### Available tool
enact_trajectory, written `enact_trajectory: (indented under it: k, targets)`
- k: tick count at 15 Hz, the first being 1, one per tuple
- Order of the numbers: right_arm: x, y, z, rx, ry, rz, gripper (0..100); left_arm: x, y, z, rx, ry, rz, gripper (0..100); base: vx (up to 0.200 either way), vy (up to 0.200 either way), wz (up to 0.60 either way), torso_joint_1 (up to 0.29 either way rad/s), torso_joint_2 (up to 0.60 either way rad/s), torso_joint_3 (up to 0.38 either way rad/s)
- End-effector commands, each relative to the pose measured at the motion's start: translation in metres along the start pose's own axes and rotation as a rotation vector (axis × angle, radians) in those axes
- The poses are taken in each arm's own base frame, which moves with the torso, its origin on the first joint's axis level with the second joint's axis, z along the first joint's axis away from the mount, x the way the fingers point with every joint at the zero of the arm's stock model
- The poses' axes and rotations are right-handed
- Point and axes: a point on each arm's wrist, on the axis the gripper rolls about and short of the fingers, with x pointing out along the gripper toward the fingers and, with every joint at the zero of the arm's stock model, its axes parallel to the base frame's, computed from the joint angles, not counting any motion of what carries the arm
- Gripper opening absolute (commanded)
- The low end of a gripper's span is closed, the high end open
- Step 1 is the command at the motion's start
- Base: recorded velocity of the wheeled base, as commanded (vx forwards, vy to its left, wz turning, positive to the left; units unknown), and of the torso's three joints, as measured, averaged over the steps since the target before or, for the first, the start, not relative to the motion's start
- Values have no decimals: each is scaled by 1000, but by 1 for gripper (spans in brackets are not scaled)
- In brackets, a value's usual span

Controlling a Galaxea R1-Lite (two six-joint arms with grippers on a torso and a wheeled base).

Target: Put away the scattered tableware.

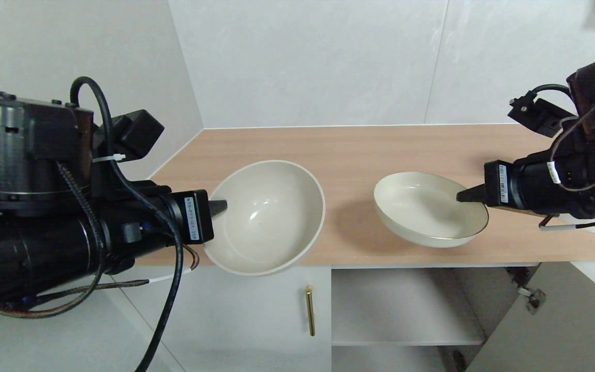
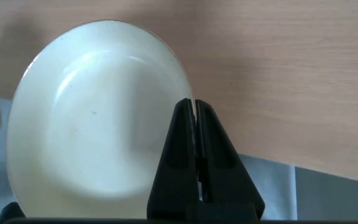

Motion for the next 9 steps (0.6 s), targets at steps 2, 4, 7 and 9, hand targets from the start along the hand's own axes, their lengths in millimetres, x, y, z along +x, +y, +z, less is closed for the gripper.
enact_trajectory:
  k: [2,4,7,9]
  targets:
    - [-12,-2,-6,-13,-11,6,0,-3,0,0,-2,-6,-2,0,-200,0,0,-2,2,5]
    - [-14,-4,-10,-59,-12,4,0,-2,0,0,-1,-4,-3,0,-200,0,0,5,0,2]
    - [-14,-5,-14,-85,-3,1,0,-2,0,0,1,-2,-4,0,-67,0,0,2,-1,1]
    - [-12,-5,-14,-85,4,-2,0,-2,0,-1,2,1,-3,0,0,0,0,0,0,0]
